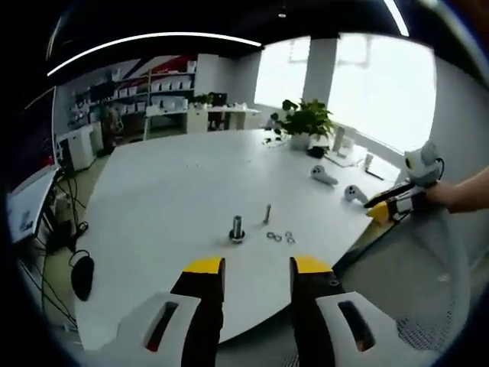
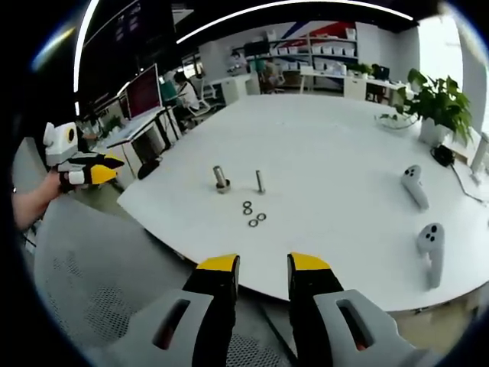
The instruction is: Place the washer onto the threaded stud by aligning its center hole with the stud, sliding it down to the base, and recovering from edge contact or off-axis alignment until the washer reaches the visible bottom stop.
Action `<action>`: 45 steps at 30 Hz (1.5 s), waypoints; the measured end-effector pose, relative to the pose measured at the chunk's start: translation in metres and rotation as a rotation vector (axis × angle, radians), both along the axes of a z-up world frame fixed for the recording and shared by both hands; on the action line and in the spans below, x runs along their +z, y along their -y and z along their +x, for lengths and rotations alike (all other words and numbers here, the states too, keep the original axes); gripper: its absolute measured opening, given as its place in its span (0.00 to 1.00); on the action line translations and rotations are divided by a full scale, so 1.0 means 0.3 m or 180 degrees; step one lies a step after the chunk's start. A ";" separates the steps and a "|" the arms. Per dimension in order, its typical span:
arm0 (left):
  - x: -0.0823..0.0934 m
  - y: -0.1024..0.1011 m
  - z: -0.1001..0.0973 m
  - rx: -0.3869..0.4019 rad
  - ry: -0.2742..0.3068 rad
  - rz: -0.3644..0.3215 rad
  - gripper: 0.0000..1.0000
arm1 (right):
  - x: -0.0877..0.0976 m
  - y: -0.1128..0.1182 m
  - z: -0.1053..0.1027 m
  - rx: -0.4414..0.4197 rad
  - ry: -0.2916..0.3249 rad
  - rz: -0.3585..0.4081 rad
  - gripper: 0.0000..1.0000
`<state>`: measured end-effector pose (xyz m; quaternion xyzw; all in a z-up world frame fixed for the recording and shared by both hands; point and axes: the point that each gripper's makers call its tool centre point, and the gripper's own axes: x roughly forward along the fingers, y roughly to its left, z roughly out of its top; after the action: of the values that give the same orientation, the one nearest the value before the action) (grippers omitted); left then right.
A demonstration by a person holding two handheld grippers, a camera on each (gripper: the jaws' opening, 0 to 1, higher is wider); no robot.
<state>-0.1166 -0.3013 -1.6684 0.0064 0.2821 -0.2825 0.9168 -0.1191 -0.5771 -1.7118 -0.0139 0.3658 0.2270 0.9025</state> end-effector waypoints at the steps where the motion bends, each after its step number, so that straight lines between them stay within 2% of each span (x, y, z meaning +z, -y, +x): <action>1: -0.022 0.014 -0.017 -0.0075 -0.0117 0.0004 0.35 | -0.001 0.000 -0.001 0.0004 -0.0005 -0.0009 0.27; 3: -0.043 0.025 -0.030 -0.0156 -0.0185 0.0089 0.36 | -0.005 0.004 -0.004 -0.0008 -0.0022 -0.0032 0.27; 5: -0.035 0.024 -0.026 -0.0169 -0.0124 0.0099 0.36 | -0.008 0.005 -0.004 -0.0015 -0.0035 -0.0031 0.27; 7: -0.014 0.015 -0.015 -0.0117 -0.0056 0.0019 0.35 | -0.007 0.007 -0.002 -0.0022 -0.0032 -0.0036 0.27; 10: -0.012 0.013 -0.015 -0.0087 -0.0092 -0.0069 0.36 | -0.014 0.007 -0.005 -0.0026 -0.0065 -0.0045 0.27; 13: -0.014 0.020 -0.020 -0.0143 -0.0058 -0.0002 0.35 | -0.020 0.009 -0.009 -0.0025 -0.0093 -0.0072 0.27; 17: -0.009 0.021 -0.017 -0.0134 -0.0049 -0.0042 0.35 | -0.017 0.006 -0.004 -0.0005 -0.0087 -0.0057 0.27; 21: -0.003 0.015 -0.009 -0.0110 -0.0019 -0.0050 0.34 | -0.031 -0.005 -0.015 0.0075 -0.0166 -0.0090 0.27; 25: -0.003 0.025 -0.013 -0.0142 -0.0034 -0.0071 0.32 | -0.015 0.010 -0.007 -0.0015 -0.0080 -0.0045 0.28; 31: -0.013 0.038 -0.021 -0.0221 -0.0091 -0.0063 0.32 | -0.020 0.007 -0.004 0.0020 -0.0091 -0.0083 0.27; 35: -0.006 0.032 -0.016 -0.0182 -0.0062 -0.0065 0.32 | -0.024 0.009 -0.003 0.0012 -0.0112 -0.0088 0.27; 39: -0.003 0.022 -0.011 -0.0126 -0.0045 -0.0081 0.32 | -0.011 0.004 0.003 0.0032 -0.0048 -0.0065 0.27; 45: -0.016 0.017 -0.015 -0.0138 -0.0075 -0.0030 0.32 | -0.022 -0.007 -0.004 0.0062 -0.0115 -0.0081 0.28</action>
<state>-0.1210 -0.3064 -1.6733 0.0048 0.2913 -0.3038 0.9071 -0.1204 -0.5750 -1.7184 -0.0249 0.3847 0.2313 0.8932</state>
